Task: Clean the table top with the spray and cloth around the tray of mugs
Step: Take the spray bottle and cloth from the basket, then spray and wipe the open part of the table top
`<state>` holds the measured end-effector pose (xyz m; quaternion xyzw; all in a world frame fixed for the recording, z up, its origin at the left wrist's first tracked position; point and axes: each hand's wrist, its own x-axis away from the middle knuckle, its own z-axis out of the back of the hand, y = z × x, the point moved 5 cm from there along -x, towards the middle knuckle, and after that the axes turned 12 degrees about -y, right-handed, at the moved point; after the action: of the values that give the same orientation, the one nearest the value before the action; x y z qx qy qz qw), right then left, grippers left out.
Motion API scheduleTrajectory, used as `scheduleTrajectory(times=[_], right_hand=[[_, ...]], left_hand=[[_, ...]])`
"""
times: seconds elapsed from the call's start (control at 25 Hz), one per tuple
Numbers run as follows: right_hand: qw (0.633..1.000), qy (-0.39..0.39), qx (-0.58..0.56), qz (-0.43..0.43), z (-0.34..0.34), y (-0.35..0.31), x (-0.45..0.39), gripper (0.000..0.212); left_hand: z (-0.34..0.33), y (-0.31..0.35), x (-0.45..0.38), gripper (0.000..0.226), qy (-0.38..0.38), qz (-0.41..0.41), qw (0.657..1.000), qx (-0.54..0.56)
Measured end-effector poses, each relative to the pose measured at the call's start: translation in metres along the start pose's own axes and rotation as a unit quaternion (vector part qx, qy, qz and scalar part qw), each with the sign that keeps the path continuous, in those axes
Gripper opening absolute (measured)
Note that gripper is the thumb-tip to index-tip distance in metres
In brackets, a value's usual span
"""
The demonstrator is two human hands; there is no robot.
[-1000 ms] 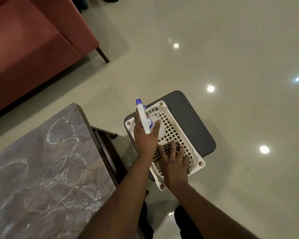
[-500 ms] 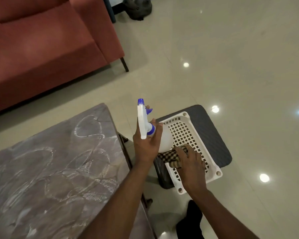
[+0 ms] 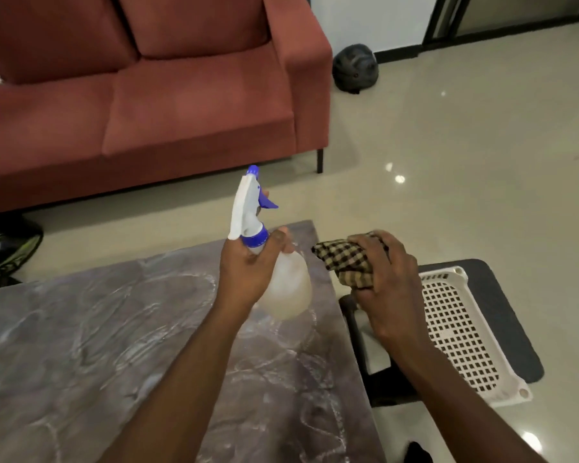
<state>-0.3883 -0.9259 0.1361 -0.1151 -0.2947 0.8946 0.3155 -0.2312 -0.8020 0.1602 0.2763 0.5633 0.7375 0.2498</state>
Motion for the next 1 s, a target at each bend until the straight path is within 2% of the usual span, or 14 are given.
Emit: scheduleTrajectory(times=[0.12, 0.2, 0.32, 0.4, 0.48, 0.56, 0.64, 0.72, 0.84, 0.92, 1.0], right_hand=[[1.000, -0.003, 0.022, 0.011, -0.018, -0.046, -0.028, 0.069], [0.999, -0.025, 0.033, -0.002, -0.039, -0.051, -0.044, 0.069], [0.993, -0.073, 0.054, -0.077, -0.092, -0.023, -0.054, 0.065], [0.979, -0.123, 0.074, -0.143, -0.132, 0.012, -0.043, 0.060], [0.966, -0.174, 0.108, -0.159, -0.171, 0.036, -0.024, 0.060], [0.963, -0.200, 0.130, -0.126, -0.207, 0.048, -0.017, 0.068], [0.962, -0.202, 0.162, -0.089, -0.236, 0.053, -0.030, 0.085], [0.963, -0.191, 0.175, -0.076, -0.257, 0.058, -0.052, 0.091], [0.963, -0.169, 0.206, 0.036, -0.288, 0.055, -0.068, 0.073], [0.943, -0.166, 0.249, 0.146, -0.294, 0.060, -0.057, 0.064], [0.939, -0.149, 0.266, 0.160, -0.286, 0.076, -0.064, 0.063]], left_hand=[[0.050, -0.003, -0.004, 0.031, -0.025, 0.027, 0.999, 0.003], [0.070, -0.023, -0.005, 0.009, -0.041, 0.065, 0.997, 0.020], [0.082, -0.082, -0.001, 0.044, -0.107, 0.182, 0.977, 0.023], [0.073, -0.115, 0.005, 0.039, -0.142, 0.233, 0.962, 0.020], [0.062, -0.140, 0.004, 0.033, -0.156, 0.266, 0.951, 0.010], [0.047, -0.160, -0.006, 0.030, -0.180, 0.288, 0.940, -0.001], [0.037, -0.174, -0.019, 0.033, -0.200, 0.305, 0.931, -0.004], [0.032, -0.188, -0.035, 0.037, -0.215, 0.307, 0.927, -0.009], [0.030, -0.209, -0.063, 0.029, -0.211, 0.291, 0.933, -0.017], [0.030, -0.219, -0.072, 0.030, -0.186, 0.294, 0.938, -0.010], [0.032, -0.224, -0.080, 0.033, -0.142, 0.289, 0.946, -0.022]])
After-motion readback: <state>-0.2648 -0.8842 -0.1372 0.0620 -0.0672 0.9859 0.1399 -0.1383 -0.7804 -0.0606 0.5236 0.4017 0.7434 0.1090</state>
